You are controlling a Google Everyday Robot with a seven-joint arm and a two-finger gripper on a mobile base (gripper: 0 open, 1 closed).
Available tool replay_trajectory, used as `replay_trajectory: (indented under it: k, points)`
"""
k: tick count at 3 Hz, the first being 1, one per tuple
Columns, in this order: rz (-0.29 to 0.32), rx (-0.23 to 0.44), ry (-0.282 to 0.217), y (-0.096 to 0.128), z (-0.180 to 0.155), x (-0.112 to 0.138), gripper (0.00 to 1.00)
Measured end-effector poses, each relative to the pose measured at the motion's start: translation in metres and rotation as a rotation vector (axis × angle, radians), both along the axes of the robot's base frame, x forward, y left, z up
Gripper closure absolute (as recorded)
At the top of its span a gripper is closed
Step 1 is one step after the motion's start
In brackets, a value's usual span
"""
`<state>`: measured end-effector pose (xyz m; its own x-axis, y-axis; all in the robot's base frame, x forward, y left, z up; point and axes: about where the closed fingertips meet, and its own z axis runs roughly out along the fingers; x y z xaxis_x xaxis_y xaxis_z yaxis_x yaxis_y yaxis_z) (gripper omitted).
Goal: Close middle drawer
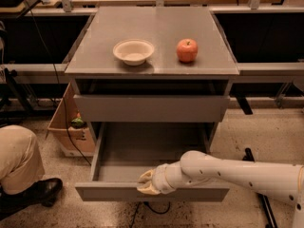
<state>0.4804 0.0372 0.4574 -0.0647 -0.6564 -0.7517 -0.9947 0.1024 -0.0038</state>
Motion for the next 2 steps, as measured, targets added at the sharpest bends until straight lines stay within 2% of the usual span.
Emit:
replay_trajectory:
  k: [2]
  points:
    - [-0.005,0.001,-0.026,-0.0016,0.0062,0.0121,1.00]
